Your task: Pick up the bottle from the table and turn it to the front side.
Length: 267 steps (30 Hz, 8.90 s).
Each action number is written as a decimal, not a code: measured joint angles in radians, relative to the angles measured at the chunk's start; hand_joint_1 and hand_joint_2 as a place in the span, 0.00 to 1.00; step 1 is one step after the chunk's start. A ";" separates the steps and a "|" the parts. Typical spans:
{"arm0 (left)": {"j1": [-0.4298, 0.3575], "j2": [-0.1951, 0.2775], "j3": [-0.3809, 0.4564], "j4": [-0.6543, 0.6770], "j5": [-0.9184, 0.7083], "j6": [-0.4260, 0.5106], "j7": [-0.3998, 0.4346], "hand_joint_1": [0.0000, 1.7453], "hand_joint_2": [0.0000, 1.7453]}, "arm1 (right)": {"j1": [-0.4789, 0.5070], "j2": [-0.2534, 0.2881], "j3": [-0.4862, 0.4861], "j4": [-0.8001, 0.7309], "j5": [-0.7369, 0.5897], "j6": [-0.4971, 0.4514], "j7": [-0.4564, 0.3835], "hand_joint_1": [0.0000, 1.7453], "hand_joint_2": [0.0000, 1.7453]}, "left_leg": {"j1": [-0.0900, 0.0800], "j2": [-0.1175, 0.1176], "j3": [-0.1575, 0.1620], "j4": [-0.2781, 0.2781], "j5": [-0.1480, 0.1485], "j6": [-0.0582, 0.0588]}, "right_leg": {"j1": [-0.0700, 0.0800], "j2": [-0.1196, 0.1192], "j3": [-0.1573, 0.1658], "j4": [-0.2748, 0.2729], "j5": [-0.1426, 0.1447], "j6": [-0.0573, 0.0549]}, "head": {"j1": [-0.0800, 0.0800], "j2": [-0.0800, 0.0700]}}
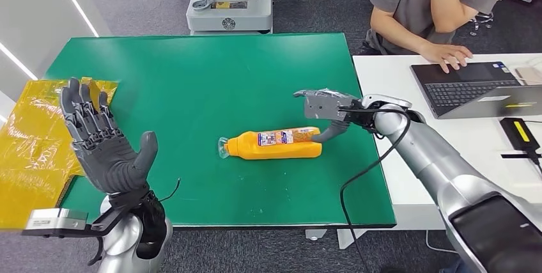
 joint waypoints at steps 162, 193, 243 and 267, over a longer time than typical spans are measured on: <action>0.029 0.013 -0.068 -0.004 -0.008 0.018 0.001 0.00 1.00 | 0.053 0.148 0.165 0.324 0.070 -0.245 -0.031 1.00 1.00 | 0.000 0.000 0.000 0.000 0.000 0.000 | 0.000 0.000 0.000 0.000 0.000 0.000 | 0.000 0.000; 0.048 -0.013 -0.025 -0.015 -0.027 0.009 0.011 0.00 1.00 | 0.474 0.128 -0.188 -0.399 0.147 -0.921 -0.012 1.00 1.00 | 0.000 0.000 0.000 0.000 0.000 0.000 | 0.000 0.000 -0.001 0.000 -0.001 0.001 | 0.000 0.000; -0.115 -0.043 -0.028 0.281 0.126 -0.281 0.113 0.00 1.00 | 0.523 0.220 -0.054 -0.382 0.073 -0.698 -0.176 1.00 1.00 | 0.000 0.000 -0.001 0.000 -0.001 0.000 | 0.000 0.000 -0.001 0.000 -0.001 0.000 | 0.000 0.000; -0.115 -0.052 -0.028 0.299 0.117 -0.299 0.118 1.00 1.00 | 0.541 0.222 -0.088 -0.351 0.100 -0.641 -0.177 1.00 1.00 | 0.000 0.000 -0.001 0.000 0.000 0.000 | 0.000 0.000 -0.001 0.000 -0.001 0.000 | 0.000 0.000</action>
